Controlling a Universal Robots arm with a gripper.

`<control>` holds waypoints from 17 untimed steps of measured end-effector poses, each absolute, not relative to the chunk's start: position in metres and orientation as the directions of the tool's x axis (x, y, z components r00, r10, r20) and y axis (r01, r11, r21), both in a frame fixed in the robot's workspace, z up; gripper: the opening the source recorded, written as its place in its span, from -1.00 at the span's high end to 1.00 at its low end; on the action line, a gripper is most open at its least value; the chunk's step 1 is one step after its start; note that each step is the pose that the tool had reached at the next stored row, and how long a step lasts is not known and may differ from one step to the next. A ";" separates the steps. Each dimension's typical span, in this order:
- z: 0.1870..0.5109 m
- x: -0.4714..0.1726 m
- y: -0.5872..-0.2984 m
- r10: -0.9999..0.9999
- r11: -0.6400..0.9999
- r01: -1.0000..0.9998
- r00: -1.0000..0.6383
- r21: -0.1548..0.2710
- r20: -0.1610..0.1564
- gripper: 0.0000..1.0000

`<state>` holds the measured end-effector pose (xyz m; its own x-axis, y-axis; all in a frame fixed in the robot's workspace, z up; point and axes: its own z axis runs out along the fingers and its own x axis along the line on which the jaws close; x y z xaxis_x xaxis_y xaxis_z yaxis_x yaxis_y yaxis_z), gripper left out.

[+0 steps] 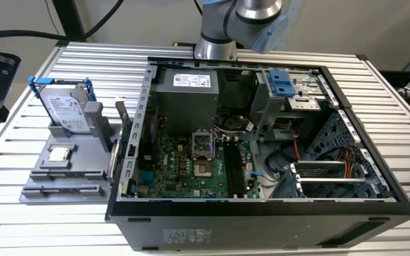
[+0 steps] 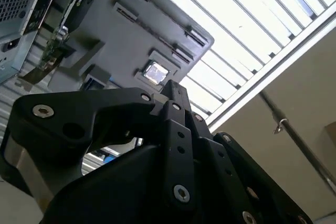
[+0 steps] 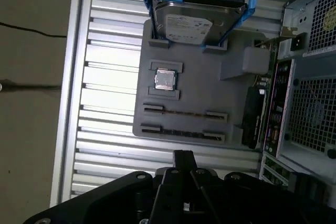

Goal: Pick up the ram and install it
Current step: 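Pick up the ram and move it above insertion slot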

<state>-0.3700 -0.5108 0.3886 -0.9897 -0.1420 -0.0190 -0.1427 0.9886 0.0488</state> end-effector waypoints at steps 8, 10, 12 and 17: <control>0.389 -0.370 -0.511 -0.284 0.957 -0.285 -0.959 0.049 -0.019 1.00; 0.389 -0.370 -0.511 -0.318 0.947 -0.319 -0.948 0.049 -0.019 1.00; 0.389 -0.370 -0.511 -0.352 0.935 -0.352 -0.936 0.048 -0.019 1.00; 0.389 -0.370 -0.511 -0.428 0.903 -0.428 -0.904 0.041 -0.016 1.00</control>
